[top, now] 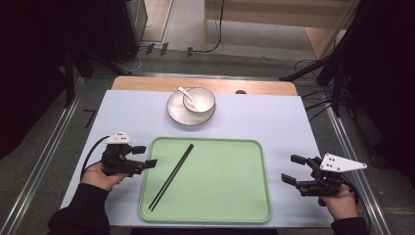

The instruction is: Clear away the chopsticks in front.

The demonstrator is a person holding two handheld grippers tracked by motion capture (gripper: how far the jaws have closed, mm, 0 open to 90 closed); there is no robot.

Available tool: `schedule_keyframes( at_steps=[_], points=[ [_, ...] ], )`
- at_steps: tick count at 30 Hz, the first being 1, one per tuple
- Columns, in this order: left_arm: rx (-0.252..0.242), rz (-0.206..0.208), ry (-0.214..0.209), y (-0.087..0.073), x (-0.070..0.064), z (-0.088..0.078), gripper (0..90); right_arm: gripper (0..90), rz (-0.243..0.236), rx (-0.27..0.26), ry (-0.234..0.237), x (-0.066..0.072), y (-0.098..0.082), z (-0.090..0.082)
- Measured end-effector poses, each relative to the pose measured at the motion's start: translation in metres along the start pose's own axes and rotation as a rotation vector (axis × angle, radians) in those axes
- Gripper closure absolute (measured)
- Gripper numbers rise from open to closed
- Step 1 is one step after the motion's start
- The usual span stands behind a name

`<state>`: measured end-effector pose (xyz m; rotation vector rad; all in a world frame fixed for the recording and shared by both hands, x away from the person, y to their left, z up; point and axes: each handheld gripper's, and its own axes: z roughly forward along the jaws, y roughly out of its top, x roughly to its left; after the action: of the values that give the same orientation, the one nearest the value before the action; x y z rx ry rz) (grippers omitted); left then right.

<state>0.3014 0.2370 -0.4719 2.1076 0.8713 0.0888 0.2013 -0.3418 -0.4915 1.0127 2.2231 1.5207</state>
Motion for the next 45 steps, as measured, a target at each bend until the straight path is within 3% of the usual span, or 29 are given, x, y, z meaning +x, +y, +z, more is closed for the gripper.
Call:
schedule_keyframes(
  at_steps=[5,14,22,25,34,45],
  points=[
    [-0.010,-0.015,0.015,-0.010,0.005,-0.015,26.0,20.9,0.001,-0.007,-0.002,0.000,-0.001,-0.002],
    [-0.108,0.014,0.041,-0.026,-0.001,-0.043,25.9,22.0,-0.002,-0.025,-0.007,-0.001,0.000,-0.005],
    [-0.148,0.027,0.085,-0.041,0.005,-0.059,25.6,23.1,-0.004,-0.049,-0.005,-0.001,0.000,-0.007],
    [-0.177,0.022,0.080,-0.046,0.009,-0.064,25.6,23.1,-0.004,-0.052,-0.007,0.000,0.000,-0.007],
    [-0.210,0.005,0.089,-0.050,0.017,-0.067,25.6,22.5,-0.003,-0.064,-0.001,0.001,0.001,-0.009],
    [-0.191,0.011,0.091,-0.050,0.016,-0.065,25.6,22.5,-0.008,-0.062,0.003,0.002,0.002,-0.009]
  ],
)
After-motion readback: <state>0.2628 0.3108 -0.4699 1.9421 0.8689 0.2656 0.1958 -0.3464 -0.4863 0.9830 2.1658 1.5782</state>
